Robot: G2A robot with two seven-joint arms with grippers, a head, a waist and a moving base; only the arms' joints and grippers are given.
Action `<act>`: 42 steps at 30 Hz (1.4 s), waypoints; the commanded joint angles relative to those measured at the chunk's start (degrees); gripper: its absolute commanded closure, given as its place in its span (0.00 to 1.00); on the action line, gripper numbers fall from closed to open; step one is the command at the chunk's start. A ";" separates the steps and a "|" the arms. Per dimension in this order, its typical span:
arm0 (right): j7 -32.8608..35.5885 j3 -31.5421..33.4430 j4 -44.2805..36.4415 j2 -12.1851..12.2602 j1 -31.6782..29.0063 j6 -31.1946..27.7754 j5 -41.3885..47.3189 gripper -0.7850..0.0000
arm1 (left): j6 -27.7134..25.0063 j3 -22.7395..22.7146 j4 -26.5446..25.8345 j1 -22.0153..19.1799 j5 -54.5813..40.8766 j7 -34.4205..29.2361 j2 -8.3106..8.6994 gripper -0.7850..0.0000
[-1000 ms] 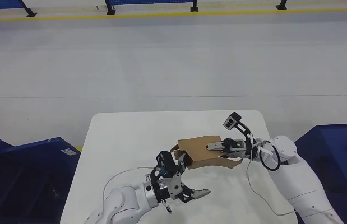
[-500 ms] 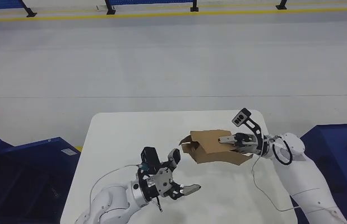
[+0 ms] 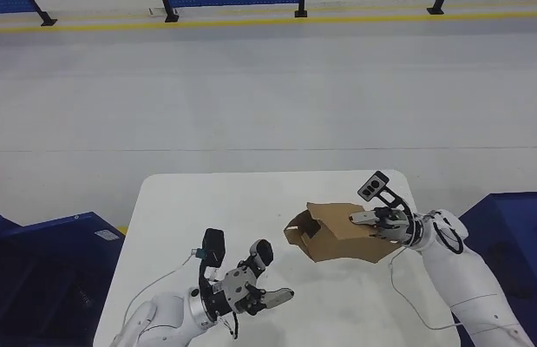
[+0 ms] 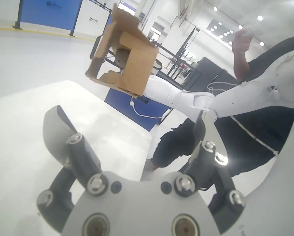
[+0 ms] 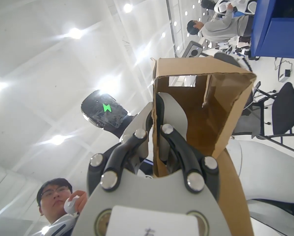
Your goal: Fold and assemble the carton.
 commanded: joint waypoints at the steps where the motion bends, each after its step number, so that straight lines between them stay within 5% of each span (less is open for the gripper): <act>1: 0.02 -0.22 -0.27 -0.11 -0.02 -0.11 0.09 1.00 | 3.68 -0.73 1.30 -1.74 -15.66 -6.89 0.30 0.00; 17: 0.37 -0.31 -2.05 -0.01 -0.52 0.05 0.56 1.00 | 20.99 2.19 6.25 -7.18 -13.28 -10.99 0.00 0.00; 42: 0.37 -3.06 -2.68 0.45 0.37 -0.62 -1.14 1.00 | 23.82 6.12 7.04 -11.57 -15.80 -8.77 -1.26 0.00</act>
